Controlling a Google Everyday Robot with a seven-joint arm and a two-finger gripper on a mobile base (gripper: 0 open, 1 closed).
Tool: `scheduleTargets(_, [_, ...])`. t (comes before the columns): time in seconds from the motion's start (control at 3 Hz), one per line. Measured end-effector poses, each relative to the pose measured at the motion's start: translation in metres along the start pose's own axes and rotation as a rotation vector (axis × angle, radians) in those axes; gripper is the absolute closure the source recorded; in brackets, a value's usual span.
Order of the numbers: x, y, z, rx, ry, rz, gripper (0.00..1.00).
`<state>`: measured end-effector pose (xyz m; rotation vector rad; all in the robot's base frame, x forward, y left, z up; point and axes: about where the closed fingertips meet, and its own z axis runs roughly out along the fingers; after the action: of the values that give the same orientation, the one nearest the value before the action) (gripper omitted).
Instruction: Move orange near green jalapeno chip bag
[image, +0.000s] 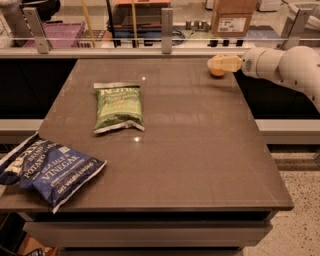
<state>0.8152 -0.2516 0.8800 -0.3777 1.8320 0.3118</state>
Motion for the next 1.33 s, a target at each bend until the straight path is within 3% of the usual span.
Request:
scheduleTargets(0.67, [0.010, -0.001, 0.014, -0.030, -0.001, 0.002, 0.00])
scheduleTargets(1.33, [0.021, 0.000, 0.023, -0.043, 0.009, 0.010, 0.41])
